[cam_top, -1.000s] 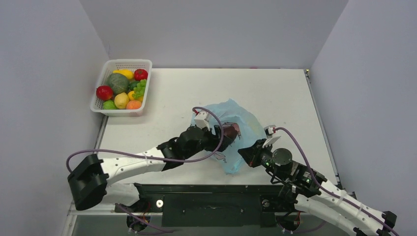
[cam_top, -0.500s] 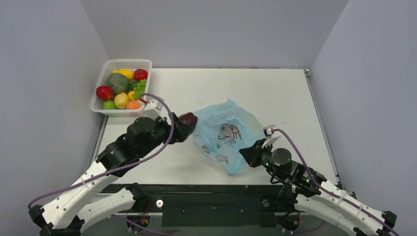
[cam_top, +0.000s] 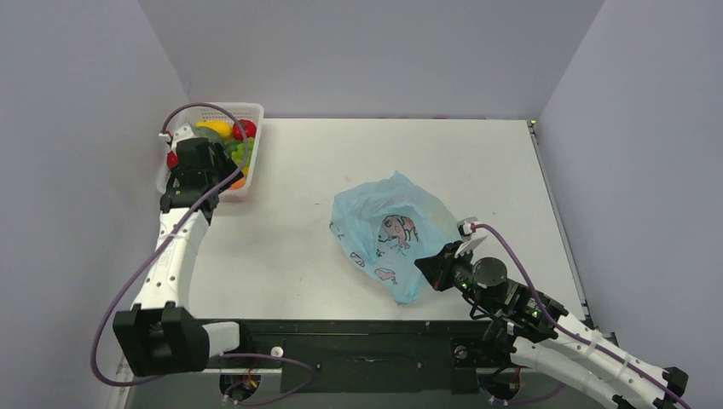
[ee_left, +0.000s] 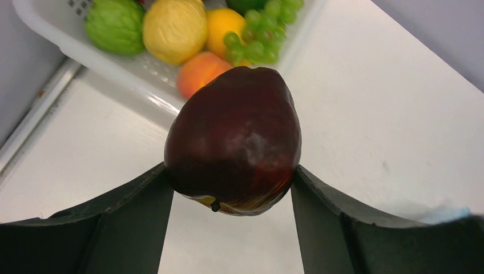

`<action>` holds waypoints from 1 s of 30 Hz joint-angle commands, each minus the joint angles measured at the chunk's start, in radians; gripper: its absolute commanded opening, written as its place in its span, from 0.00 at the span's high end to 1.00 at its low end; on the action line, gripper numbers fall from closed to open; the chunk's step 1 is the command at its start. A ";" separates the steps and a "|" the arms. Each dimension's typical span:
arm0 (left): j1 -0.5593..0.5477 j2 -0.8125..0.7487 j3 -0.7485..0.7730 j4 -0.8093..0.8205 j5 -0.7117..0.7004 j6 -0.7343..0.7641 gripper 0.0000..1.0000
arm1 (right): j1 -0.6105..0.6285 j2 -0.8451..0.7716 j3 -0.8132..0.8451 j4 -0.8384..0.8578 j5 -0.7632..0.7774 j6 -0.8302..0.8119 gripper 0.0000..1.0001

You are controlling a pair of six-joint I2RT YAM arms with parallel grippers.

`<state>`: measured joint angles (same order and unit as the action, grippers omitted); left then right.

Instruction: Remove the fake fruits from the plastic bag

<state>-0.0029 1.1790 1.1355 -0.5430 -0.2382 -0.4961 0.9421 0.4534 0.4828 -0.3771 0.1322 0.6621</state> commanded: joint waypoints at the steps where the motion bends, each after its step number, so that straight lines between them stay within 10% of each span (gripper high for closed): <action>1: 0.111 0.144 0.049 0.269 0.019 0.028 1.00 | -0.007 0.001 0.050 0.027 -0.024 -0.006 1.00; 5: 0.137 0.354 0.192 0.295 0.001 0.049 0.92 | -0.006 0.010 0.052 0.038 -0.038 0.003 1.00; 11: 0.192 0.618 0.406 0.226 0.034 0.053 0.47 | -0.006 0.017 0.060 0.035 -0.041 -0.005 1.00; 26: 0.228 0.763 0.657 0.046 0.088 0.077 0.34 | -0.006 0.104 0.096 0.054 -0.054 -0.032 1.00; 30: 0.238 0.772 0.651 0.042 0.120 0.114 0.04 | -0.007 0.095 0.089 0.055 -0.055 -0.026 1.00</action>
<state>0.2195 1.9553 1.7470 -0.4919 -0.1490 -0.4210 0.9421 0.5510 0.5369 -0.3679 0.0849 0.6418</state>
